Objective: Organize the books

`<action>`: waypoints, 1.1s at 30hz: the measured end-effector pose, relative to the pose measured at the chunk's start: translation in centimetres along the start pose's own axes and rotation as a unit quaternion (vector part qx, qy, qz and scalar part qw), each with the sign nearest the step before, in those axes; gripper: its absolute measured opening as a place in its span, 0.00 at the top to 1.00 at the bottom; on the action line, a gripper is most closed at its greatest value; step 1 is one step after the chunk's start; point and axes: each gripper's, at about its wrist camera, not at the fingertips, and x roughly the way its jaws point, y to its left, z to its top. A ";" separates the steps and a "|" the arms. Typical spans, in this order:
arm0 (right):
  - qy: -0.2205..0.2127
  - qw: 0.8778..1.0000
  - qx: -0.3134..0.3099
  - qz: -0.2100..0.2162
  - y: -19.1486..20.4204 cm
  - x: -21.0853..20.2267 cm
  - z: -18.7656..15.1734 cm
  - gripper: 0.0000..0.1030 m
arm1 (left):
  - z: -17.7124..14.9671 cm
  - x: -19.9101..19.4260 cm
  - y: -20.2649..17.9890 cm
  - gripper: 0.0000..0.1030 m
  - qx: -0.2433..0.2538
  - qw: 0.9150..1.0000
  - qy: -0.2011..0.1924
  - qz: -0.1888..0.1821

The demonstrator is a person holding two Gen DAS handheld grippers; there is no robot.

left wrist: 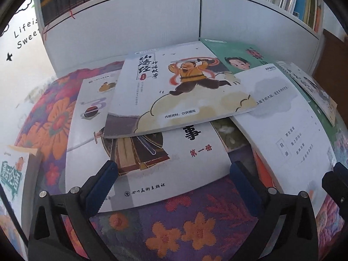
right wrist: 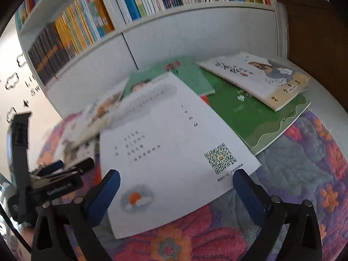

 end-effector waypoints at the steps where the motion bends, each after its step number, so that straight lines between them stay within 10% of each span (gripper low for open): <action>1: -0.001 1.000 -0.002 -0.002 0.1 0.0 -0.1 0.00 | 0.0 -0.1 0.1 0.00 0.001 1.000 0.000 0.001; 33: 0.029 0.996 -0.053 -0.065 1.6 1.2 -0.5 0.00 | 0.1 0.2 -0.1 0.00 0.002 1.000 0.001 0.001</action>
